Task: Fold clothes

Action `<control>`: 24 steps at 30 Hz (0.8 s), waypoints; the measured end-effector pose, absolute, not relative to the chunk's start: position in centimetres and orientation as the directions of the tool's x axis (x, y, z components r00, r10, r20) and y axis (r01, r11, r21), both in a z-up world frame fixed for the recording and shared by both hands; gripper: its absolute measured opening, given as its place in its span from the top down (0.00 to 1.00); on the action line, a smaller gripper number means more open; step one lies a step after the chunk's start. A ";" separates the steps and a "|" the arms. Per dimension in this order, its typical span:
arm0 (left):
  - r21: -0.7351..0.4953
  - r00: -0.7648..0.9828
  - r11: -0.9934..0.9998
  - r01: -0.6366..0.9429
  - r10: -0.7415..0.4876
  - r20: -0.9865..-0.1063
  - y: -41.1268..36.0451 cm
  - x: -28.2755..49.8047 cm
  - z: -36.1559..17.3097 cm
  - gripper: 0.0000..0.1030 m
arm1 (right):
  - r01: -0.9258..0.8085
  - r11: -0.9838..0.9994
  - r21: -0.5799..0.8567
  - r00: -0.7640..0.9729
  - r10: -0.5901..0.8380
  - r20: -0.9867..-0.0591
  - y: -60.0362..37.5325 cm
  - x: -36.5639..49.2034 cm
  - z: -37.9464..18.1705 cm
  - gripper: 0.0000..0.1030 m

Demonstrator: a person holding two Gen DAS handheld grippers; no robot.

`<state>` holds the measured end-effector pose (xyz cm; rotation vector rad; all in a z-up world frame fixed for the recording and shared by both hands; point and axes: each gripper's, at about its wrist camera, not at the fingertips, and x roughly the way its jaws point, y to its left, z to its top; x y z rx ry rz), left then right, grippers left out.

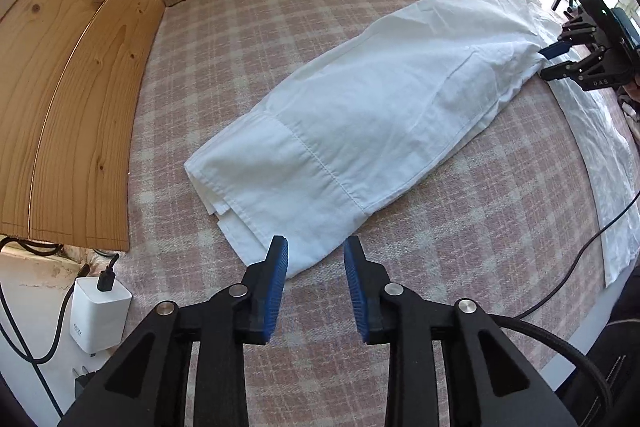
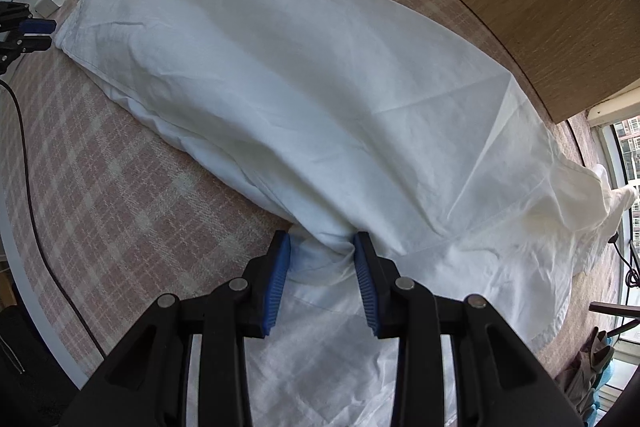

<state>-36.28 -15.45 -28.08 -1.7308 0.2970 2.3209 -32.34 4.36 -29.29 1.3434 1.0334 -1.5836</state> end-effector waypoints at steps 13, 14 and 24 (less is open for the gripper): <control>0.144 -0.338 -0.926 -0.348 -0.019 -0.941 -15.7 -36.0 -26.4 0.98 | 0.927 -0.373 -0.026 -0.069 -0.101 -0.993 5.2 -33.4 -26.3 0.88; 0.154 -0.345 -0.925 -0.346 -0.027 -0.938 -16.0 -36.3 -26.3 0.98 | 0.928 -0.372 -0.019 -0.063 -0.106 -0.992 5.2 -33.4 -25.9 0.88; 0.110 -0.271 -0.947 -0.301 -0.025 -0.962 -17.9 -34.3 -27.7 0.88 | 0.935 -0.346 0.071 0.016 -0.158 -0.987 5.7 -33.2 -24.7 0.75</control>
